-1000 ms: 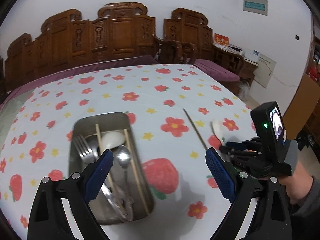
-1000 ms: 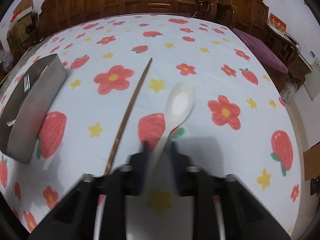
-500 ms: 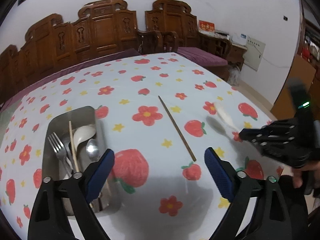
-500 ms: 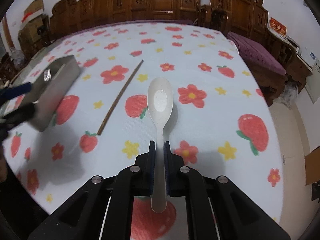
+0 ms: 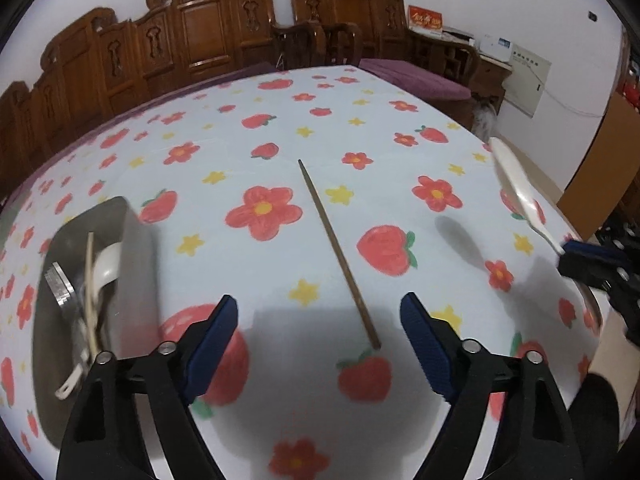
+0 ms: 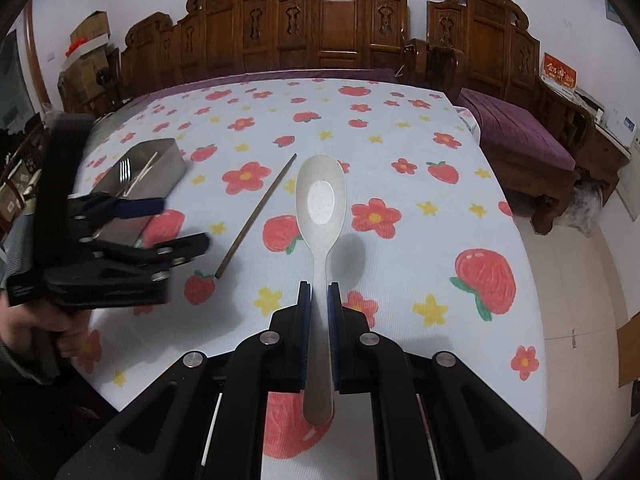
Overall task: Organize utensils
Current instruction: 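Grasp the remaining wooden chopstick with the left tool while the right tool holds the spoon, then carry the chopstick into the tray and open the left tool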
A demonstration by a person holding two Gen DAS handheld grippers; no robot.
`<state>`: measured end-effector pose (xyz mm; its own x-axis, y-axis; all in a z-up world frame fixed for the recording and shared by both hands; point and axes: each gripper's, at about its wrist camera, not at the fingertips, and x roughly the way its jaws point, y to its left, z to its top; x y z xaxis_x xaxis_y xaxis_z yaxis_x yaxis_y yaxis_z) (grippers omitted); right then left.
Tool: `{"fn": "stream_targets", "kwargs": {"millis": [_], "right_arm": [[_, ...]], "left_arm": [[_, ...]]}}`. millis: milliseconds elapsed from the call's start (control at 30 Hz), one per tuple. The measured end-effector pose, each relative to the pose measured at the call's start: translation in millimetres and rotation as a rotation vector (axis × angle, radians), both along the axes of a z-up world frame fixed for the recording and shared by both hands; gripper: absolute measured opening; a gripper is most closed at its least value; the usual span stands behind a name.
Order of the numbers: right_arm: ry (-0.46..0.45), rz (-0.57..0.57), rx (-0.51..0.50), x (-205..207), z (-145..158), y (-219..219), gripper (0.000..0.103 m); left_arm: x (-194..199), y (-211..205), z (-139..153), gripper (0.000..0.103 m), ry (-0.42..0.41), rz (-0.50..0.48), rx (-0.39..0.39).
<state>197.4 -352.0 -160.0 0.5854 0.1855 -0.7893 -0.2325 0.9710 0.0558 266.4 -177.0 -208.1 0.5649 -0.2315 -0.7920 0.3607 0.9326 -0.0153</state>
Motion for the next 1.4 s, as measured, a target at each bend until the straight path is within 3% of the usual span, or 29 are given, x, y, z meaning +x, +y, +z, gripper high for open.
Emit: {"fn": "stream_targets", "kwargs": {"millis": [233,367,467,533,567,600,833,1400], "right_arm": [[-0.009,-0.011,0.003,0.0,2.7,-5.6,0.010],[-0.003,-0.018,0.005,1.2,0.3,-8.9,0.010],[0.003,-0.016,0.009,1.7,-0.9,-9.6,0.010],[0.004,-0.015,0.011,1.7,-0.9,-9.5,0.010],[0.005,-0.015,0.012,1.7,-0.5,-9.2,0.010],[0.004,-0.014,0.013,1.5,0.0,-8.4,0.010],[-0.006,0.006,0.010,-2.1,4.3,-0.7,0.010],[-0.019,0.103,0.002,-15.9,16.0,33.1,0.010]], "left_arm": [[37.8,-20.8,-19.2,0.056,0.078,0.037,-0.017],[49.3,-27.4,-29.8,0.037,0.104,0.050,-0.003],[50.8,-33.3,-31.7,0.032,0.085,0.045,0.029],[51.2,-35.8,-31.7,0.021,0.079,0.039,0.042],[50.2,-37.5,-31.6,0.009,0.081,0.026,0.046],[50.4,-37.7,-31.0,0.007,0.085,0.023,0.047],[31.0,-28.9,-27.7,0.004,0.101,0.001,0.093],[-37.9,10.4,34.4,0.004,0.038,-0.021,0.033]]}}
